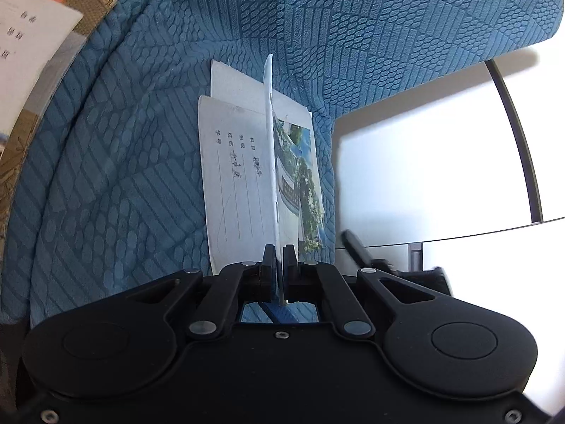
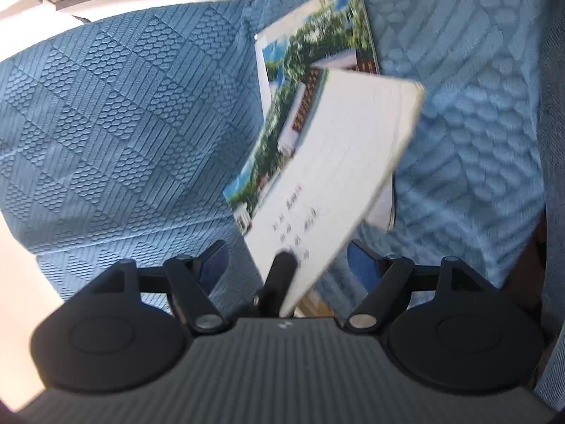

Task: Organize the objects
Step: 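Lift the white photo form off the pile with both grippers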

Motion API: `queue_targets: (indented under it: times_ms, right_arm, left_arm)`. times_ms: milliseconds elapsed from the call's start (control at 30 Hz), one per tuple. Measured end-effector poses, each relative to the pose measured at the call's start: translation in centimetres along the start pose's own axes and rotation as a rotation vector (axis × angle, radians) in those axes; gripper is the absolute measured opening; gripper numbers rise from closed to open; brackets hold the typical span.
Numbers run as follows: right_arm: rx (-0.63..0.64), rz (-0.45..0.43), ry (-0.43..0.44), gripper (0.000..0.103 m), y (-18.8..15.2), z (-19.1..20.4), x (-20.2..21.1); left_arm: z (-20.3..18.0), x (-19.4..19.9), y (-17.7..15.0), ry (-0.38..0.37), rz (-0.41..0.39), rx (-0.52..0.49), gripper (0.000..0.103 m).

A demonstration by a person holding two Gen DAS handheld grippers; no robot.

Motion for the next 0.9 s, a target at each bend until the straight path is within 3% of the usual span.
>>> queue_targets:
  times_ms: [167,233,267,333,433,533,900]
  right_arm:
    - [-0.031,-0.099,-0.1,0.06,1.4,-0.2,-0.4]
    - [-0.049,-0.121,-0.143,0.035,2.2,-0.7,-0.6]
    - [-0.066,-0.121,-0.14,0.028,2.4,-0.9,-0.6]
    - [-0.074,-0.123,-0.127,0.019,2.6,-1.2,-0.1]
    - [0.026,-0.169,-0.156,0.01,1.9,-0.4,1.0]
    - [0.089,-0.186,-0.144,0.005,1.2,0.1,1.9]
    - [0.347,-0.263,-0.122,0.005,-3.1,4.9,6.8]
  left_arm:
    - [-0.2,0.6,-0.3,-0.012,-0.005,-0.011,0.003]
    - [-0.6,1.1,-0.3,-0.015,-0.013,-0.023,0.003]
    - [-0.6,1.3,-0.3,-0.012,-0.016,-0.023,0.003]
    - [-0.5,1.5,-0.5,-0.017,-0.014,-0.017,0.003]
    - [-0.1,1.9,-1.4,0.005,-0.007,-0.023,0.003]
    - [0.2,2.6,-2.1,-0.001,0.004,-0.011,0.004]
    - [-2.9,7.8,-1.6,-0.105,-0.027,-0.013,0.005]
Point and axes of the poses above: each gripper's, at about its wrist camera, not at the fingertips, and x roughly against the way its jaws point, z to its left, y to its top, the point moved 3 cm from there along -x, roughly the way its jaws point, and after that the axes turned 12 degrees about -y, right-handed, at the moved point
